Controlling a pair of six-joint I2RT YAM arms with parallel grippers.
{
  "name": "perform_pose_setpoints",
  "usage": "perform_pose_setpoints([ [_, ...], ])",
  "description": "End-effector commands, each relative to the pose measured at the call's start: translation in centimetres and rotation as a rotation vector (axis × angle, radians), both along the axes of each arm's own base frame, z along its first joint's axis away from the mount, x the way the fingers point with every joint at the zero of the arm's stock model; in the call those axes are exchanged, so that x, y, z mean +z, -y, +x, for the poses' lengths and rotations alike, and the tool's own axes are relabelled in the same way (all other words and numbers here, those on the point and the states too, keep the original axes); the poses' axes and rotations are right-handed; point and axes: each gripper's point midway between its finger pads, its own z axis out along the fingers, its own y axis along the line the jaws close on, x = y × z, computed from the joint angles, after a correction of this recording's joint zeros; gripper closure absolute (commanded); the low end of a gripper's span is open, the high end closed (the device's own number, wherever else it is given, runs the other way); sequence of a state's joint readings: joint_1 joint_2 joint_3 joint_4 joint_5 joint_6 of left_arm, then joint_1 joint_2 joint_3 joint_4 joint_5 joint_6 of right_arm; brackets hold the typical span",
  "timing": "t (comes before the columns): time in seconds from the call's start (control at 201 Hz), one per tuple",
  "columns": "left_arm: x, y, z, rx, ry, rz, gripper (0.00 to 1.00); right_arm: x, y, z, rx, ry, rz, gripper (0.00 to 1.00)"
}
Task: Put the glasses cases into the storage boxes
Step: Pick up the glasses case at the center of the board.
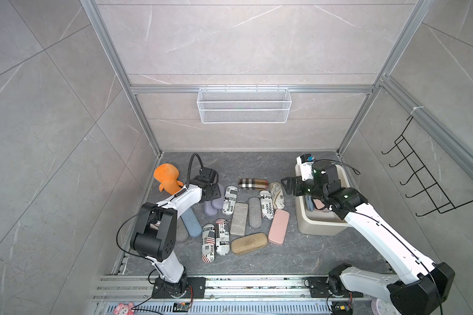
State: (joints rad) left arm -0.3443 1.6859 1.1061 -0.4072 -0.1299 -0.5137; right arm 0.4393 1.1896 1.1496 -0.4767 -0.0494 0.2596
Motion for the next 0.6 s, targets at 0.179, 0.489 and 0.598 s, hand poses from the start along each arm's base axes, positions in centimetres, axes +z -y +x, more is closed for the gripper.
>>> perform_pose_setpoints([
  [0.179, 2.8, 1.4, -1.2, -0.083, 0.015, -0.038, 0.28, -0.8, -0.4, 0.1, 0.004, -0.021, 0.001, 0.17],
  [0.489, 4.1, 3.6, -1.6, -0.145, 0.032, -0.029, 0.3, -1.0, -0.5, 0.1, 0.005, -0.029, -0.005, 0.17],
  [0.598, 3.3, 2.4, -1.6, -0.097, 0.006, 0.039, 0.31, -1.1, -0.5, 0.0, 0.004, -0.028, -0.005, 0.17],
])
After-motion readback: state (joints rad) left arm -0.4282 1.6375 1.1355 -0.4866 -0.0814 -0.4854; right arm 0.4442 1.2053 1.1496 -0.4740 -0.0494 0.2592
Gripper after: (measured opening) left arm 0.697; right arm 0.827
